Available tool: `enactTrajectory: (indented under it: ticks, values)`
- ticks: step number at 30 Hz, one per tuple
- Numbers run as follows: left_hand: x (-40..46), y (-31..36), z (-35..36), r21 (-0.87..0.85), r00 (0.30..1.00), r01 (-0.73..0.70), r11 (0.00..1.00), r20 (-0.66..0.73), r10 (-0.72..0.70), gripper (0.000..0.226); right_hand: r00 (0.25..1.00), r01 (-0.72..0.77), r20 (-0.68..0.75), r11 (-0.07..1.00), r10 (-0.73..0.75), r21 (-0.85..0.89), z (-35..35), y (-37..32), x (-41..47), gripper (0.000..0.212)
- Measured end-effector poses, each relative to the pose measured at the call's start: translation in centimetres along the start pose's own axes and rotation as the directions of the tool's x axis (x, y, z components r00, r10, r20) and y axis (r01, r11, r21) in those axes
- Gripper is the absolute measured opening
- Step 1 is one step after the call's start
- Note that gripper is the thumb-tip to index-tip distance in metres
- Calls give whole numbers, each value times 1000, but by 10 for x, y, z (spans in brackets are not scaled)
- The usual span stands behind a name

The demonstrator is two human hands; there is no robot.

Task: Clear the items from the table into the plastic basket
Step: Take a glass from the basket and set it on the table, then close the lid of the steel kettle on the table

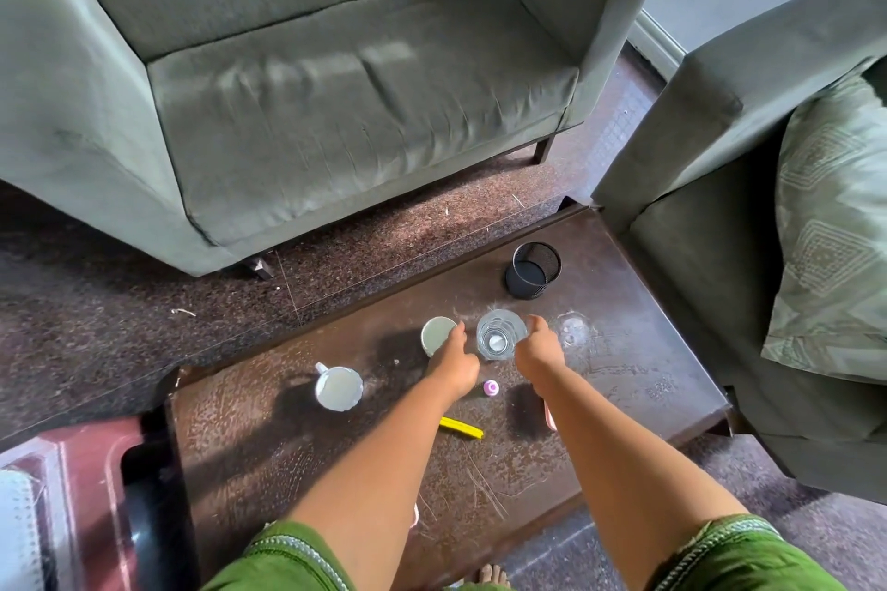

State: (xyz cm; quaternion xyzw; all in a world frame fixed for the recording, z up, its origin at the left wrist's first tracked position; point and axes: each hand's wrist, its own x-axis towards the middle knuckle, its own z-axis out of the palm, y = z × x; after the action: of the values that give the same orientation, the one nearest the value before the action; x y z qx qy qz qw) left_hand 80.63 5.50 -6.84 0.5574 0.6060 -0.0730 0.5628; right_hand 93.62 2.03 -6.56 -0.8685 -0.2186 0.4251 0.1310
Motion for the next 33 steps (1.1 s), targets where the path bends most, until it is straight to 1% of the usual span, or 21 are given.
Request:
enactTrajectory:
  ticks: [3,6,9,12,14,17,19,23,26,30,33]
  values:
    - [-20,0,-10,38,992,-1,999,-123,6,57,997,68,-47,998,-68,-12,-9,-7,-24,59]
    - [-42,-3,-21,46,970,-63,997,-232,72,59,982,179,-58,983,-180,-25,-14,-19,-53,50]
    - [-73,-5,-33,20,938,-132,991,-321,131,62,956,284,-59,958,-286,-32,-17,-30,-88,52]
    - [-112,-9,-45,-43,911,-181,982,-384,151,62,924,372,-66,926,-376,-68,-20,-38,-127,54]
    - [-146,-12,-54,-13,879,-220,976,-435,192,64,903,419,-52,902,-426,-104,-18,-41,-155,56]
    - [-198,-31,-69,177,789,-181,967,-561,250,65,863,495,-35,858,-504,-140,-9,-44,-202,58]
    - [-229,-48,-79,222,741,-151,963,-619,259,66,824,555,-32,817,-566,-156,1,-47,-232,60]
    - [-289,-88,-102,209,643,-58,976,-740,196,66,741,665,23,727,-672,-171,27,-59,-294,62]
    - [-332,-120,-125,158,559,-14,987,-817,139,66,665,744,89,648,-741,-166,49,-71,-337,64]
    - [-380,-168,-150,86,474,21,996,-878,66,69,581,813,168,559,-797,-159,85,-93,-393,63]
    - [-416,-212,-165,32,374,68,997,-928,4,65,495,869,241,474,-835,-142,121,-106,-434,64]
